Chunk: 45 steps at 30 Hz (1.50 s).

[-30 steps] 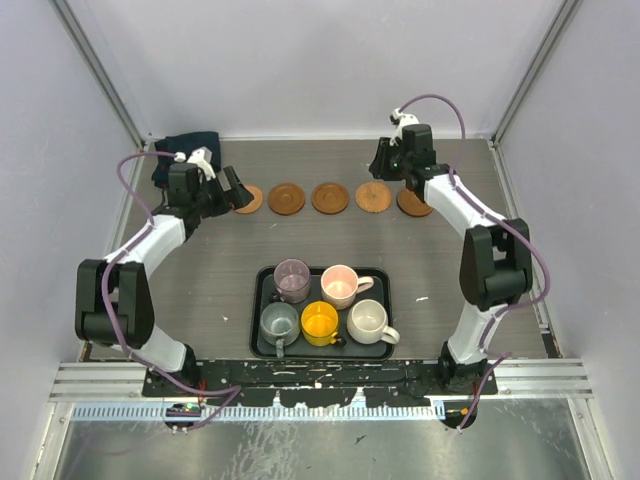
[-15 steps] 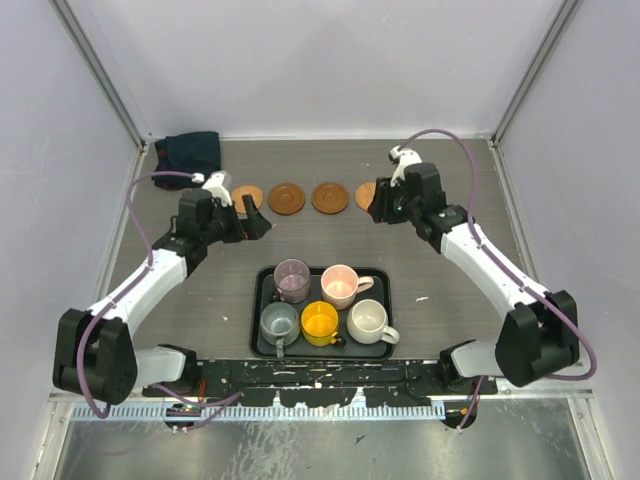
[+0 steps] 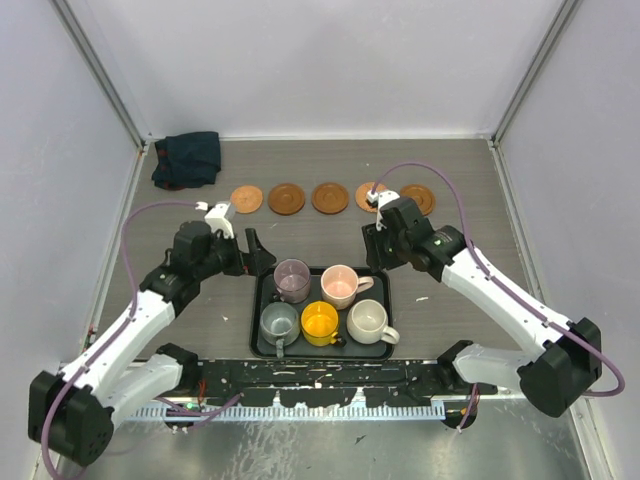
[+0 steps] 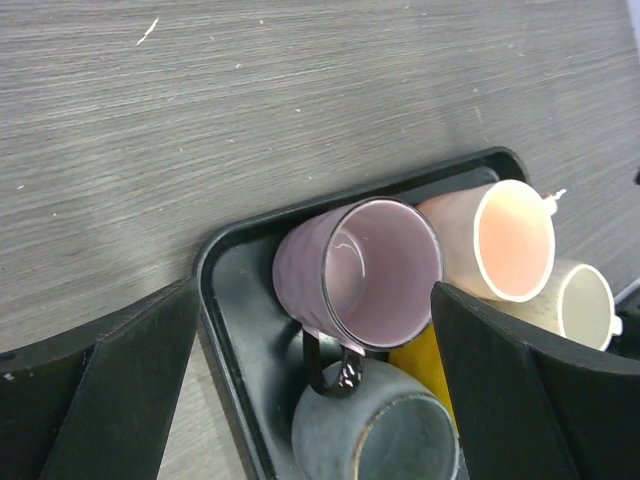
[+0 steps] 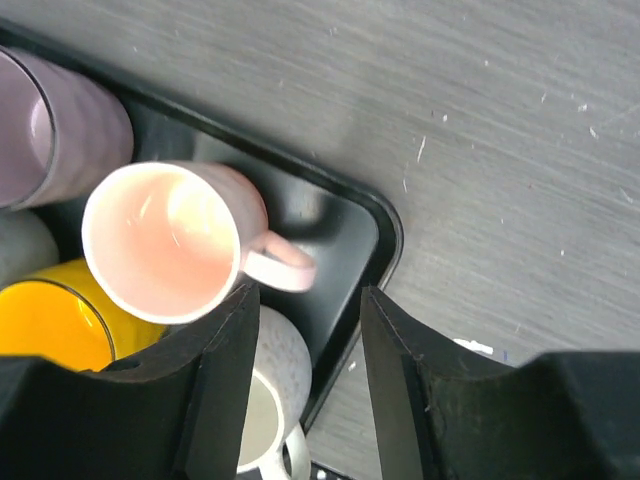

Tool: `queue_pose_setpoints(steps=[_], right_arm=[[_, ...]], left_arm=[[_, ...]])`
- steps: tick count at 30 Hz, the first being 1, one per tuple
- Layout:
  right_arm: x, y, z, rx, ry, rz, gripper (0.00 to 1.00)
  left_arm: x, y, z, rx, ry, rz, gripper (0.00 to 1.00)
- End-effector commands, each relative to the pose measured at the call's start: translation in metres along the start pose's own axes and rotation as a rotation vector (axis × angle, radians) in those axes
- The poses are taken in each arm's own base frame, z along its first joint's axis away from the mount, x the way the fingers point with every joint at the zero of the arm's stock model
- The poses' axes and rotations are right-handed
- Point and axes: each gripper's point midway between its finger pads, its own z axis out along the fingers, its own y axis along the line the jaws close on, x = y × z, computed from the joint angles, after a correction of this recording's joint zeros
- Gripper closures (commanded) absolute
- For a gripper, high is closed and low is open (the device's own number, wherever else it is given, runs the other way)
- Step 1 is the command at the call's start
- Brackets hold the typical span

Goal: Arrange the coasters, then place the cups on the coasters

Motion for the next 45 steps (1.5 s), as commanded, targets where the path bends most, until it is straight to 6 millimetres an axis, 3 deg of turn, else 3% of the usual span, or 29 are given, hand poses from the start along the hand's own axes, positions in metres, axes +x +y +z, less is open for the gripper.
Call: queue_pose_setpoints(steps=[1, 11, 30, 38, 45], right_arm=[[0.014, -0.002, -0.018, 0.01, 0.067, -0.021, 0.48], [0.032, -0.001, -0.006, 0.0, 0.177, -0.115, 0.44], [0.047, 0.032, 0.03, -0.187, 0.269, -0.187, 0.42], [0.042, 0.034, 0.047, -0.194, 0.243, -0.211, 0.42], [0.044, 0.05, 0.055, -0.283, 0.254, -0.208, 0.42]], left_arm=[[0.0, -0.019, -0.018, 0.077, -0.026, -0.022, 0.01], [0.019, -0.015, -0.022, 0.077, 0.014, -0.045, 0.01], [0.023, -0.013, -0.009, 0.083, 0.027, -0.054, 0.02], [0.025, -0.011, -0.008, 0.08, 0.031, -0.054, 0.02], [0.027, -0.009, -0.01, 0.07, 0.039, -0.047, 0.02]])
